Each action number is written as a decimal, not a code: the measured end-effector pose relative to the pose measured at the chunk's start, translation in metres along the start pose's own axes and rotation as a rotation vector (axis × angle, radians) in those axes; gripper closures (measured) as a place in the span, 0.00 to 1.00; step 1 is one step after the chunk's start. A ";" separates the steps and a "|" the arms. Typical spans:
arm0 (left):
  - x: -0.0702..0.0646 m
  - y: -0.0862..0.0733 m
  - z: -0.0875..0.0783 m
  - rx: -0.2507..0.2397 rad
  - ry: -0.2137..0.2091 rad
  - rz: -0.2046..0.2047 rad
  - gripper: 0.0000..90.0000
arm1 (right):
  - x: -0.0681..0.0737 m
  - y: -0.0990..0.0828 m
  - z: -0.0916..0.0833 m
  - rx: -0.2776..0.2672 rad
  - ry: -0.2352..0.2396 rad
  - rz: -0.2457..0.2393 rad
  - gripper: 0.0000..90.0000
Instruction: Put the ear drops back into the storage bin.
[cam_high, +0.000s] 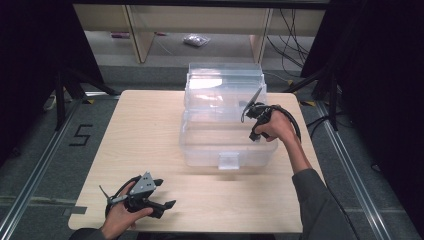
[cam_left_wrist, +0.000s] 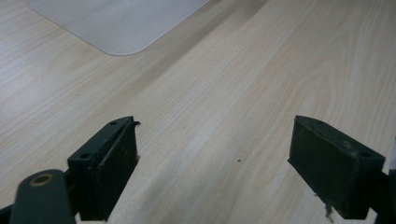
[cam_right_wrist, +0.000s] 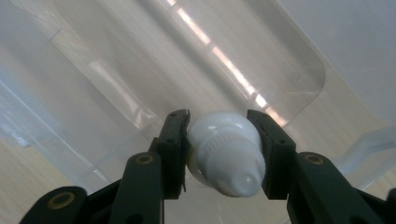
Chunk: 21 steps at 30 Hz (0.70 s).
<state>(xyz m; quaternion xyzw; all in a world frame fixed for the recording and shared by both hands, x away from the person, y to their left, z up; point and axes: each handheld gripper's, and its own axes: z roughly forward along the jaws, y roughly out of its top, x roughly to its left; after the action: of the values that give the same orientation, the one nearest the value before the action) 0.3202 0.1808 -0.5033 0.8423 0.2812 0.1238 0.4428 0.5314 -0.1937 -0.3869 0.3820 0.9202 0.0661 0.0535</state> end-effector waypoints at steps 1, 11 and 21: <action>0.001 0.000 -0.001 0.013 -0.001 0.014 0.17 | -0.001 -0.001 0.002 0.006 -0.002 0.005 0.67; 0.000 0.000 0.001 -0.001 0.003 -0.005 0.16 | -0.006 -0.002 0.022 0.016 0.011 0.025 0.67; 0.000 0.000 0.001 -0.003 -0.001 -0.010 0.16 | -0.007 0.002 0.038 0.021 0.012 -0.003 0.67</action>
<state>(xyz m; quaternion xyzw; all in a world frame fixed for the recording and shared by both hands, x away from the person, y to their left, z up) 0.3203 0.1803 -0.5039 0.8403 0.2849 0.1218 0.4449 0.5435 -0.1938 -0.4235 0.3808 0.9218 0.0585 0.0438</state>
